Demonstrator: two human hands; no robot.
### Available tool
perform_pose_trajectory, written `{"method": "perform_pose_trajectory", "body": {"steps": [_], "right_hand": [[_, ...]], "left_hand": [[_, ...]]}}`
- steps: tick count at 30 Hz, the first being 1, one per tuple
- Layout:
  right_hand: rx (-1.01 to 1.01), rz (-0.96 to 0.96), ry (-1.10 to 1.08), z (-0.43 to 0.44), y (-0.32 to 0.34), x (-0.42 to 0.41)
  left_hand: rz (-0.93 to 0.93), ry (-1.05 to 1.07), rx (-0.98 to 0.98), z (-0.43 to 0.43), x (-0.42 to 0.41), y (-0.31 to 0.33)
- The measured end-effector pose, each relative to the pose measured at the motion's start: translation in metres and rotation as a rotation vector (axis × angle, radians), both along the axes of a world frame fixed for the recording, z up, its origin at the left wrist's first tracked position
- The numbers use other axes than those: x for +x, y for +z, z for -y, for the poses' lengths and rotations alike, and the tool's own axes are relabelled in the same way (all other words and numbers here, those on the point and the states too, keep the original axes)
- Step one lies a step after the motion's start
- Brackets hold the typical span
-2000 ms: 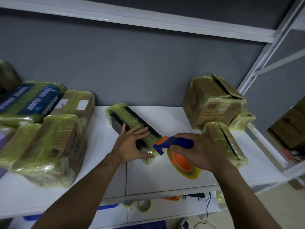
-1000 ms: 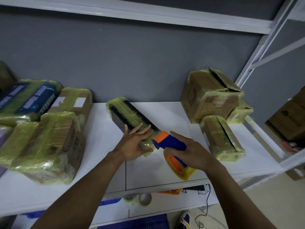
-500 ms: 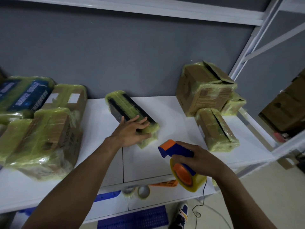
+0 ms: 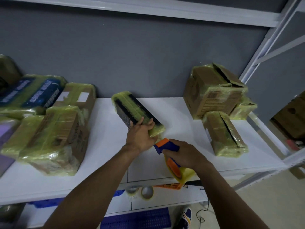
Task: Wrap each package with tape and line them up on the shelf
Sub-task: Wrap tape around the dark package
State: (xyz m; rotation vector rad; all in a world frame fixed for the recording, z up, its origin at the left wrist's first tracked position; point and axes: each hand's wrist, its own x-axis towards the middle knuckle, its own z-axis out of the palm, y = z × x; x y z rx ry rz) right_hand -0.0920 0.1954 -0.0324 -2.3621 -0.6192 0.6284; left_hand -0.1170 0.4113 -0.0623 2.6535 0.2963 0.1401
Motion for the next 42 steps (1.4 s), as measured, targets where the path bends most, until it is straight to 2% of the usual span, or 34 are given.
{"method": "perform_pose_trajectory", "body": {"steps": [8,15,20,27,30,34,38,42], "right_hand": [[0.003,-0.021,-0.041,-0.021,-0.001,0.013],[-0.094,0.091,-0.027,-0.029,-0.004,0.012],[-0.161,0.058,-0.067,-0.021,-0.003,0.018],[0.014,0.093,-0.185,-0.001,-0.012,0.027],[0.048,-0.005,-0.302,0.000,-0.015,0.023],[0.092,-0.029,-0.354,0.008,-0.021,0.015],[0.042,-0.116,-0.411,0.026,-0.017,0.009],[0.140,-0.186,-0.376,0.038,-0.014,-0.002]], "left_hand": [[-0.033,-0.009,-0.159,-0.009,-0.001,0.000],[-0.004,-0.023,-0.114,-0.007,-0.001,-0.001],[0.046,0.025,0.005,-0.009,-0.007,-0.002],[0.131,0.050,0.071,-0.010,-0.021,-0.010],[0.132,0.015,0.049,-0.008,-0.034,-0.017],[0.135,0.028,0.029,-0.011,-0.054,-0.025],[0.172,0.073,0.024,-0.012,-0.071,-0.025],[0.214,0.059,-0.056,-0.008,-0.082,-0.027]]}}
